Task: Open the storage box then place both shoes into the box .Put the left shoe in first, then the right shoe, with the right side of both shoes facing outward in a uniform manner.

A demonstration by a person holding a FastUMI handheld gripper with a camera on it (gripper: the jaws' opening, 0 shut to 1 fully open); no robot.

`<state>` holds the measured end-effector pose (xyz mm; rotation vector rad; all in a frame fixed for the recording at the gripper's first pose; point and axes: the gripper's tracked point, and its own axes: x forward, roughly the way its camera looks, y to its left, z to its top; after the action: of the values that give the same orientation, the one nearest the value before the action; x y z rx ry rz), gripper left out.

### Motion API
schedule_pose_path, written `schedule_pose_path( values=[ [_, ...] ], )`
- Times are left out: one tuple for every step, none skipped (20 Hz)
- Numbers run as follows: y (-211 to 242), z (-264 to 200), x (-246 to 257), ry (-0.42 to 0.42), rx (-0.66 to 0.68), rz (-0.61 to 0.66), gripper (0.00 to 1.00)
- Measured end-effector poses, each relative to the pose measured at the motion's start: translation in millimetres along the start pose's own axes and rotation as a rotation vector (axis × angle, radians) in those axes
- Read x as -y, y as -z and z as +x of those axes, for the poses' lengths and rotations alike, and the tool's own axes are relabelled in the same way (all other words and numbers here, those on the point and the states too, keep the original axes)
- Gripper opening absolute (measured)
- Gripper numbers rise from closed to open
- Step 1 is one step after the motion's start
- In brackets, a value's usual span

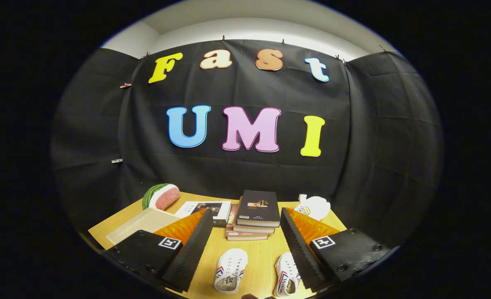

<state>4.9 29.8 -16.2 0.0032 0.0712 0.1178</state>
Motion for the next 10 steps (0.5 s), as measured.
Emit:
schedule_pose_path(
  values=[
    [1,2,-3,-0.010,-0.005,0.003,0.98],
    [3,4,-6,-0.022,-0.013,0.007,0.98],
    [5,7,-10,-0.036,-0.024,0.013,0.98],
    [8,10,-15,-0.051,-0.038,0.023,0.97],
    [11,12,-19,-0.068,-0.055,0.038,0.97],
    [14,15,-23,-0.090,-0.075,0.059,0.97],
    [17,17,-28,-0.113,-0.095,0.084,0.98],
    [22,19,-33,-0.131,-0.118,0.106,0.97],
    [28,23,-36,-0.143,-0.144,0.129,0.98],
    [34,22,-39,-0.157,-0.175,0.155,0.98]
  ],
)
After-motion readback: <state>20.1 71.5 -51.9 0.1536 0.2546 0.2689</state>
